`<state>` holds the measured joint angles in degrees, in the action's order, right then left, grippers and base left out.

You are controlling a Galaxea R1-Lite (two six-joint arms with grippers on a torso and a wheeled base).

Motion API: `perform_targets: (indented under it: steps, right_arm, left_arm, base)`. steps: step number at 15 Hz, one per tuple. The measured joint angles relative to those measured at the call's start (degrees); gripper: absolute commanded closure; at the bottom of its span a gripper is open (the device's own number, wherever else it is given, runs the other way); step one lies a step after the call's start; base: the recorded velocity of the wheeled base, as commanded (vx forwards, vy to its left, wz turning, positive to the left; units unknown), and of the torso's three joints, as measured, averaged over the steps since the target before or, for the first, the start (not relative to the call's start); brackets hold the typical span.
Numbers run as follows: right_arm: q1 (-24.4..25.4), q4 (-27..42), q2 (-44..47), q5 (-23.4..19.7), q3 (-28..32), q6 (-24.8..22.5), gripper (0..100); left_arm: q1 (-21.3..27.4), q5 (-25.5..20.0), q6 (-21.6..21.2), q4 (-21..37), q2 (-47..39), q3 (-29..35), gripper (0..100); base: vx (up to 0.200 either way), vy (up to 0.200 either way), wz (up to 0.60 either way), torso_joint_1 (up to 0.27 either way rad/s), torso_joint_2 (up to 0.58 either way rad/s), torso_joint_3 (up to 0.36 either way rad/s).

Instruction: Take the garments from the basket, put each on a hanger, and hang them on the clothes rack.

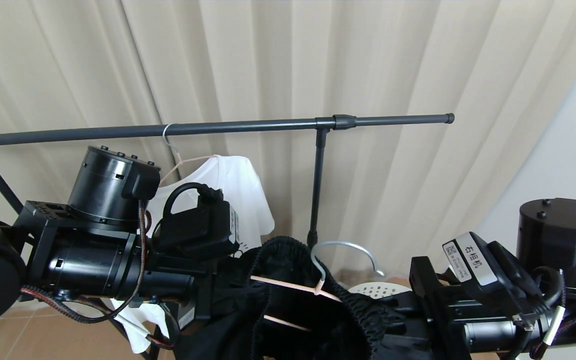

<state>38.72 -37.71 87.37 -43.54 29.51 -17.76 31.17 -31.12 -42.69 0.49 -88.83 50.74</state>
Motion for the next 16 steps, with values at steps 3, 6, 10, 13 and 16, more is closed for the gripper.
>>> perform_targets:
  steps: [3,6,10,13,16]
  right_arm:
    - [0.0,0.0,0.3,0.0,0.2,0.0,100]
    - [-0.2,-0.7,1.1,0.5,0.8,0.0,100]
    - [-0.7,-5.5,3.6,2.9,0.8,0.0,100]
    - [-1.2,-5.8,4.7,2.9,0.7,0.2,0]
    - [-2.8,-5.8,5.0,2.7,0.6,0.2,0]
  left_arm:
    - [0.1,0.1,0.1,-0.2,0.0,0.1,100]
    - [0.1,0.2,0.2,-0.3,0.1,0.1,100]
    - [0.0,0.4,0.2,-0.4,0.2,0.1,100]
    - [0.0,0.2,0.2,-0.4,0.3,0.1,100]
    - [-0.1,0.2,0.3,-0.6,0.4,0.2,100]
  base:
    - [0.0,0.0,0.0,0.0,0.0,0.0]
    - [0.0,0.0,0.0,0.0,0.0,0.0]
    - [0.0,0.0,0.0,0.0,0.0,0.0]
    - [0.0,0.0,0.0,0.0,0.0,0.0]
    - [0.0,0.0,0.0,0.0,0.0,0.0]
